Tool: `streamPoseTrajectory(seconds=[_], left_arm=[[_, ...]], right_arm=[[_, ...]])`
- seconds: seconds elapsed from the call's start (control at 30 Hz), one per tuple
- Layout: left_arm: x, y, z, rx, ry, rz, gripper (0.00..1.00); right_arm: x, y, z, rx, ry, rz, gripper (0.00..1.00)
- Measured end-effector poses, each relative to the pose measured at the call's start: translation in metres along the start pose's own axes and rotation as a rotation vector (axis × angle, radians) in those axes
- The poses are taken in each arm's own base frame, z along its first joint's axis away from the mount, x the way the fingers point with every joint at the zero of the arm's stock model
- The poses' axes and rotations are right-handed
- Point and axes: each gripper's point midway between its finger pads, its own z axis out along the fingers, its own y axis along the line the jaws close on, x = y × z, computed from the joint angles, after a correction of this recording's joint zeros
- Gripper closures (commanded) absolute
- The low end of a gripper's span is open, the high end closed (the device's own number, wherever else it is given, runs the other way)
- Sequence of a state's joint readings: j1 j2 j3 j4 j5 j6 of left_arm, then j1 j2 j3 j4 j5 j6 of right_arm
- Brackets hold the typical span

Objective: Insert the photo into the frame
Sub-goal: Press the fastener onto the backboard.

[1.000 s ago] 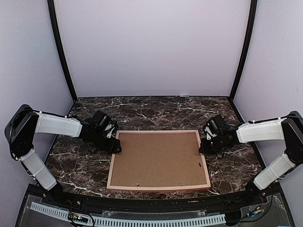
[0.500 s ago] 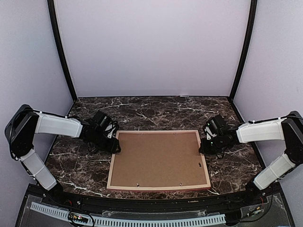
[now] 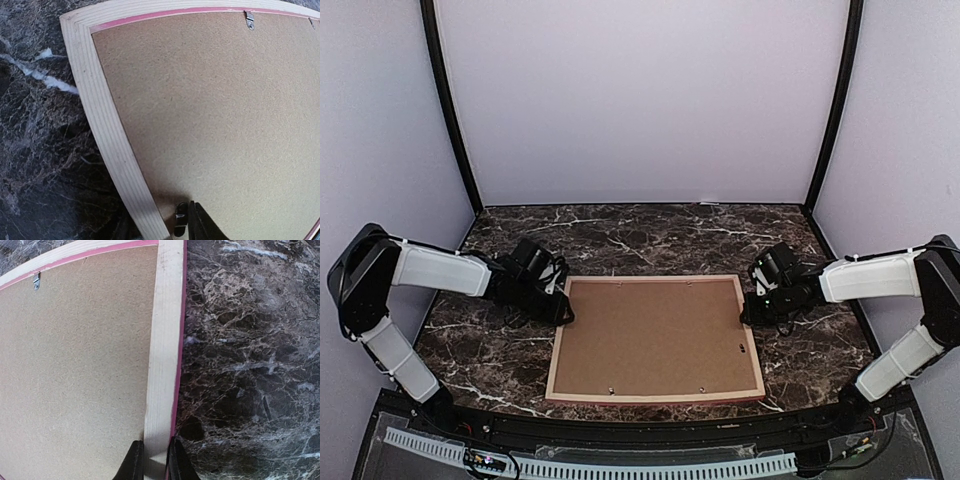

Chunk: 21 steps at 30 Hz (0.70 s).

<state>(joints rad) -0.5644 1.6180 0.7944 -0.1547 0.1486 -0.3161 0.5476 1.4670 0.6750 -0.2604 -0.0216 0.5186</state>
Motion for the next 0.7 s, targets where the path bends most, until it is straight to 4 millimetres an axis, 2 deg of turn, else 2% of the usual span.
streamPoseTrajectory(seconds=[0.57,0.63,0.7], left_arm=[[-0.0004,0.0023,-0.0014,0.022,-0.025,-0.039,0.71],[-0.0004,0.0023,-0.0019,0.023,-0.026,-0.039,0.68],[-0.0006,0.0021,-0.002,0.024,-0.027,-0.039,0.6]], right_arm=[[-0.0002,0.0001,0.0,0.0,0.001,-0.001,0.88],[-0.0002,0.0001,0.0,0.0,0.001,-0.001,0.88],[-0.0002,0.0001,0.0,0.0,0.001,-0.001,0.87]])
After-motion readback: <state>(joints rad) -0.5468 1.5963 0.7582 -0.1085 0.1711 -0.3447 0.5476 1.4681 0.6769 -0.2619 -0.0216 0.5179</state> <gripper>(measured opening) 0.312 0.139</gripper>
